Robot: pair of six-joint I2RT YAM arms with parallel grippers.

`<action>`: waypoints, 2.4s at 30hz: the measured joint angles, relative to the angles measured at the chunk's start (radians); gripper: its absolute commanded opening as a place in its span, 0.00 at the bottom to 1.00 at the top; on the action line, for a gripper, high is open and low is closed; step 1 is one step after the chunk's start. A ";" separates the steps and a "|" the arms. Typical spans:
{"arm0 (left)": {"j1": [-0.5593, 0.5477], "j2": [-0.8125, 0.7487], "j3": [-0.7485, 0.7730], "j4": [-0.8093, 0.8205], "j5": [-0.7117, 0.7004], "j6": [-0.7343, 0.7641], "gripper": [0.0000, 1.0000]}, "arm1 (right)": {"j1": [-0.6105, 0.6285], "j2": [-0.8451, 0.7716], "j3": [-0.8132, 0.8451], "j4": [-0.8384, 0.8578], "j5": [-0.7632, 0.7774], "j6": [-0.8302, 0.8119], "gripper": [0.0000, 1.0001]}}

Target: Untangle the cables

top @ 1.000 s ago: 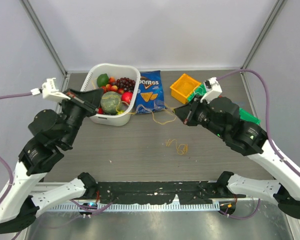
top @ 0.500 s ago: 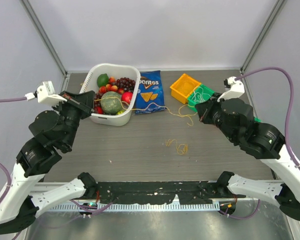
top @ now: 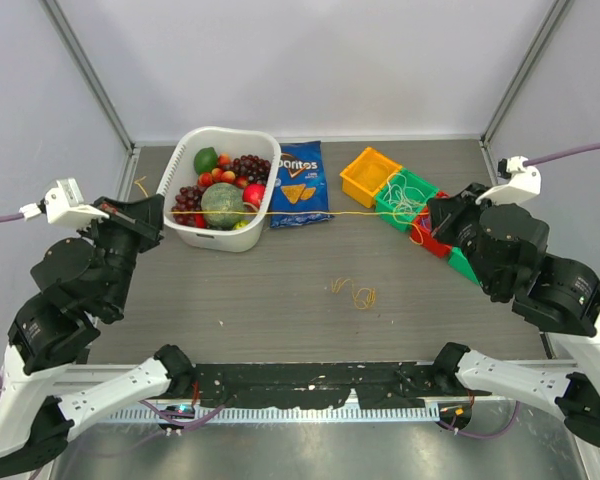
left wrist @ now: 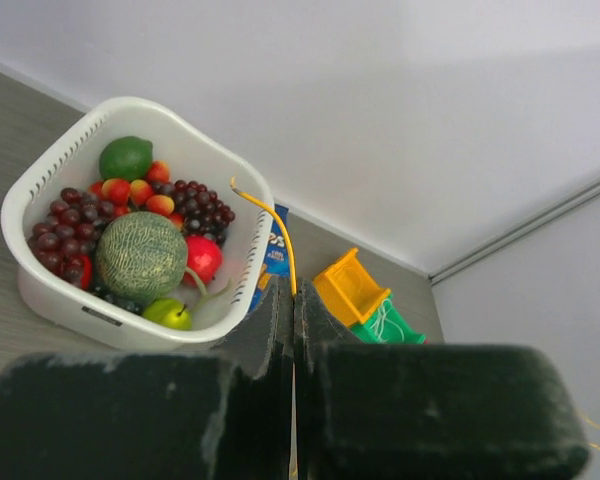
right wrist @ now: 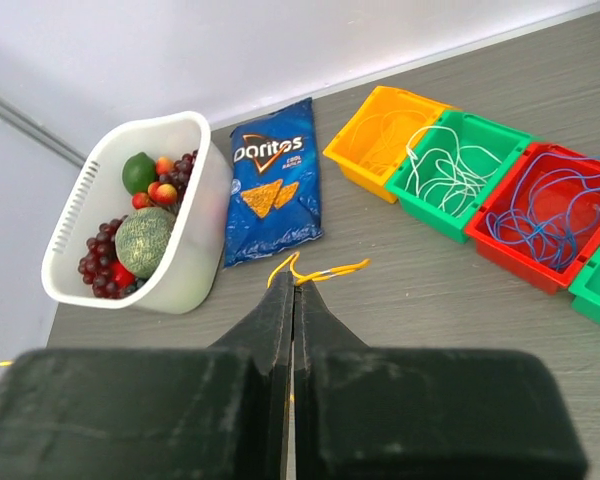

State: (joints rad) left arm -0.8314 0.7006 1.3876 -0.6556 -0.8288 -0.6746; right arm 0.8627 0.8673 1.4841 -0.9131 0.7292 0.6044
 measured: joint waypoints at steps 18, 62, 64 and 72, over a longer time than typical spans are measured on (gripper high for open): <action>0.002 0.369 0.066 0.029 0.536 -0.105 0.03 | -0.001 0.120 0.087 0.115 -0.067 -0.068 0.01; 0.029 0.381 0.240 -0.319 0.706 0.156 0.99 | -0.557 0.800 0.576 0.529 -0.174 -0.317 0.01; 0.029 0.393 0.263 -0.327 0.702 0.190 1.00 | -0.558 0.851 0.646 0.523 -0.178 -0.318 0.01; 0.029 0.462 0.314 -0.352 0.678 0.335 1.00 | -0.558 0.948 0.870 0.518 -0.177 -0.356 0.01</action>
State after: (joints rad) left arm -0.8024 1.1625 1.7016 -1.0080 -0.1505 -0.3397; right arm 0.3046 1.8149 2.3543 -0.3946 0.5518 0.2485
